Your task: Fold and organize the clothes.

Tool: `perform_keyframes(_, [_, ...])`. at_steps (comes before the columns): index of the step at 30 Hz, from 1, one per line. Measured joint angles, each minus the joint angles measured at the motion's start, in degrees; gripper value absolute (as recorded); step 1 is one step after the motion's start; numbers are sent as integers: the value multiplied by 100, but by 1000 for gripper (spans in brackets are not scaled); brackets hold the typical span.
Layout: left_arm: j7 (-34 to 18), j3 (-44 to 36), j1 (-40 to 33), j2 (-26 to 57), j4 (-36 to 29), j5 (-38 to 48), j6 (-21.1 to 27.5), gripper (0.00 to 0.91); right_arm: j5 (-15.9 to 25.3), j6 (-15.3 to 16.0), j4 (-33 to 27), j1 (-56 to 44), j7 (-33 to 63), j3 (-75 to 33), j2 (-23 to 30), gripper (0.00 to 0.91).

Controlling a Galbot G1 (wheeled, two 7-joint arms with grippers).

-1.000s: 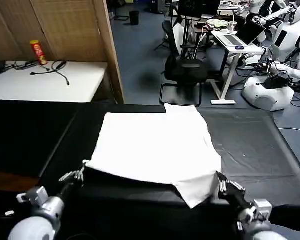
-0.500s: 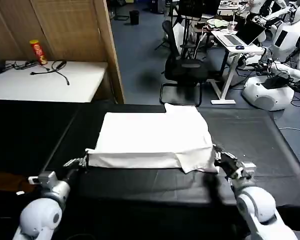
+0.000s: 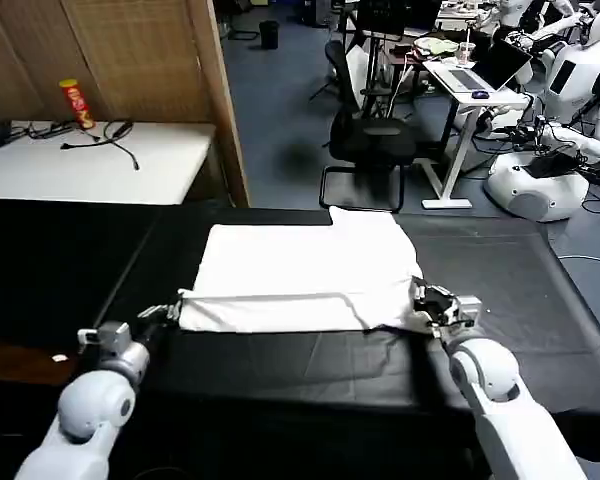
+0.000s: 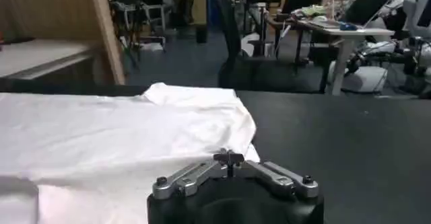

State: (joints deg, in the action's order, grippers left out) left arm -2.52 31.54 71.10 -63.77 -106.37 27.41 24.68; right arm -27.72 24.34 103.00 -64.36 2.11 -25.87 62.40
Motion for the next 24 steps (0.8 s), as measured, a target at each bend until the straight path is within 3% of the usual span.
perform_keyframes(8, [38,103,194,-25,-131,-72,-7,878,105,14,906,-968,-59,-349,-34,878])
perform_keyframes(15, [124,145,519,-107,-242,-163,-44,878,105,1,1000,-1437,-58,-511,-9,868])
perform_keyframes(17, [173,158,605,-124,-252,-143,-48,878,109,-18,966,-1471,-70,-515,-1,751])
perform_keyframes(20, [244,171,688,-142,-246,-2,-37,878,138,-23,900,-1475,-95,-491,3,653])
perform_keyframes(21, [257,178,695,-149,-226,54,-32,878,146,-22,881,-1473,-98,-479,4,527])
perform_keyframes(22, [268,182,699,-154,-208,97,-24,819,152,-21,852,-1464,-102,-460,3,468])
perform_keyframes(23, [284,183,698,-155,-185,145,-11,527,156,-20,830,-1462,-106,-451,3,273])
perform_keyframes(24, [295,184,693,-155,-165,182,2,351,165,-20,804,-1455,-111,-439,2,234])
